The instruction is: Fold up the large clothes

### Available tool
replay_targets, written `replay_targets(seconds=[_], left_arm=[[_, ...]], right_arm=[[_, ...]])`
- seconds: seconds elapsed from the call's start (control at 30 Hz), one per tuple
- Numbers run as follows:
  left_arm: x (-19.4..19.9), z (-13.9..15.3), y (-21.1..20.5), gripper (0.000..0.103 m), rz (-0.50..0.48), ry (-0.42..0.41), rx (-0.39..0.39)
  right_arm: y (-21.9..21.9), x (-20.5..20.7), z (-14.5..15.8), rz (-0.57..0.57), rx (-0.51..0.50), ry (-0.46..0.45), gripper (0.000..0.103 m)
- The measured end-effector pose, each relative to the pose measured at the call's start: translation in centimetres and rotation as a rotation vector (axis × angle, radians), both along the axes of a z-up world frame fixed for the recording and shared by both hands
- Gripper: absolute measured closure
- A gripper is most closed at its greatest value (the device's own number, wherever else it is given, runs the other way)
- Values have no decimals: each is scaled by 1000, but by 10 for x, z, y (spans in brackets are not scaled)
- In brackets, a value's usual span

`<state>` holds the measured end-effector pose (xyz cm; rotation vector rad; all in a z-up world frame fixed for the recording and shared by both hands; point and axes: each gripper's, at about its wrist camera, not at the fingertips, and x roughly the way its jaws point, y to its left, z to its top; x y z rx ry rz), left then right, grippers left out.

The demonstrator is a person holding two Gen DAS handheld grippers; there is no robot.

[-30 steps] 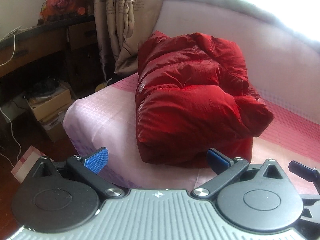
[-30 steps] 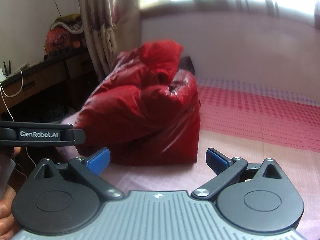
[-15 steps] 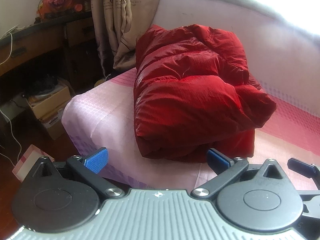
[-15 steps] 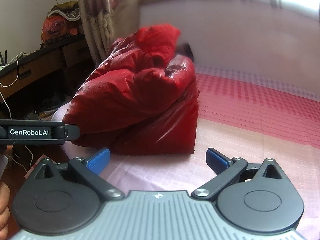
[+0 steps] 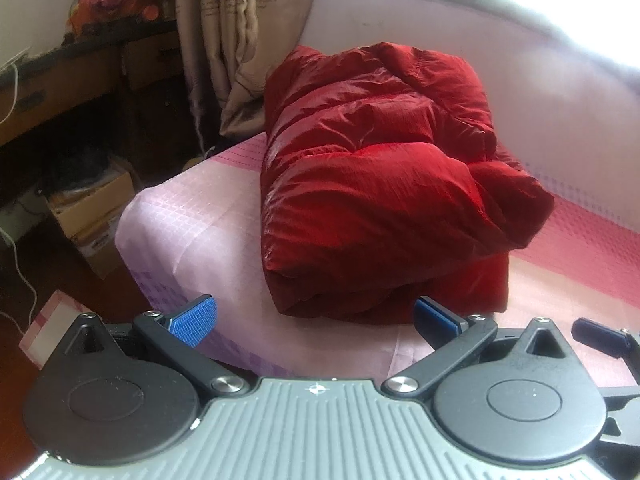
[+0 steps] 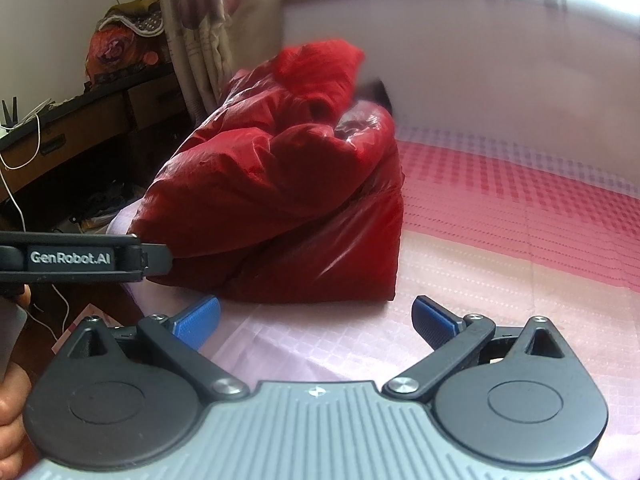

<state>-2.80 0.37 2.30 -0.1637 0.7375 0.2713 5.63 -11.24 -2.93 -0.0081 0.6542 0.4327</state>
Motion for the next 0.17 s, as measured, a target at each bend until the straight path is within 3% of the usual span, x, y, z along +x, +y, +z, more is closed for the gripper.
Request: replay_targets(seconds=[0.17], left_arm=[[-2, 1, -3, 0, 9, -17, 26]], right_arm=[[1, -2, 1, 8, -4, -11, 0]])
